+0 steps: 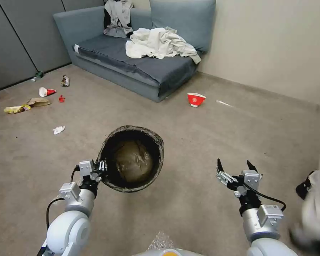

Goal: Pick up the trash can from the floor.

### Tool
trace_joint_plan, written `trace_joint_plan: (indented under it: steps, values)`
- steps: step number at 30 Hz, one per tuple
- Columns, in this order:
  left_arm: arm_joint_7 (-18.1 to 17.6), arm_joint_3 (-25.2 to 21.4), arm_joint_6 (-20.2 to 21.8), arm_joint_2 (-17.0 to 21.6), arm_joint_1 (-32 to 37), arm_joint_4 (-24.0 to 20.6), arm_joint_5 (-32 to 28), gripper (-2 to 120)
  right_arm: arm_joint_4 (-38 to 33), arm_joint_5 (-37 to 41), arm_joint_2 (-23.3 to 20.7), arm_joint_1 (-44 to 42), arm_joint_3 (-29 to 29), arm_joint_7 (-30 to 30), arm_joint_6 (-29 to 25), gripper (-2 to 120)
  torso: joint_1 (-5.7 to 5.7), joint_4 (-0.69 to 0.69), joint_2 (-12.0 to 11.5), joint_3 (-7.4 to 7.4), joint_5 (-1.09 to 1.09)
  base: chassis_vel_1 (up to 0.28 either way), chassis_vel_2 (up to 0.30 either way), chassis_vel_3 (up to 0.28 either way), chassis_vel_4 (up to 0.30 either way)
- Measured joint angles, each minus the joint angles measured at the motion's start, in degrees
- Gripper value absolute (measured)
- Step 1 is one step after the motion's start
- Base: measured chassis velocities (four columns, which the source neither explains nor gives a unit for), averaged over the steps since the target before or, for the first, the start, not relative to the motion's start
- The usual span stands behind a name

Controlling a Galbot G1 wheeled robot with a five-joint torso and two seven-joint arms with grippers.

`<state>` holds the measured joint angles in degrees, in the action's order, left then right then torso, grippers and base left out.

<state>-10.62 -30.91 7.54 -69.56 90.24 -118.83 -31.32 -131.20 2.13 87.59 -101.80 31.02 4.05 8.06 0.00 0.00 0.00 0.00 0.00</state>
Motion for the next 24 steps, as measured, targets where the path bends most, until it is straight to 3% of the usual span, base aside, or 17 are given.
trace_joint_plan:
  steps: [24]
  values:
    - [-0.1,0.2,0.3,-0.1,-0.2,0.0,-0.4,4,0.1,0.0,-0.3,0.2,0.1,0.0,0.1,100,0.0,0.0,0.0,0.0,0.0,0.0,0.0,0.0,0.0]
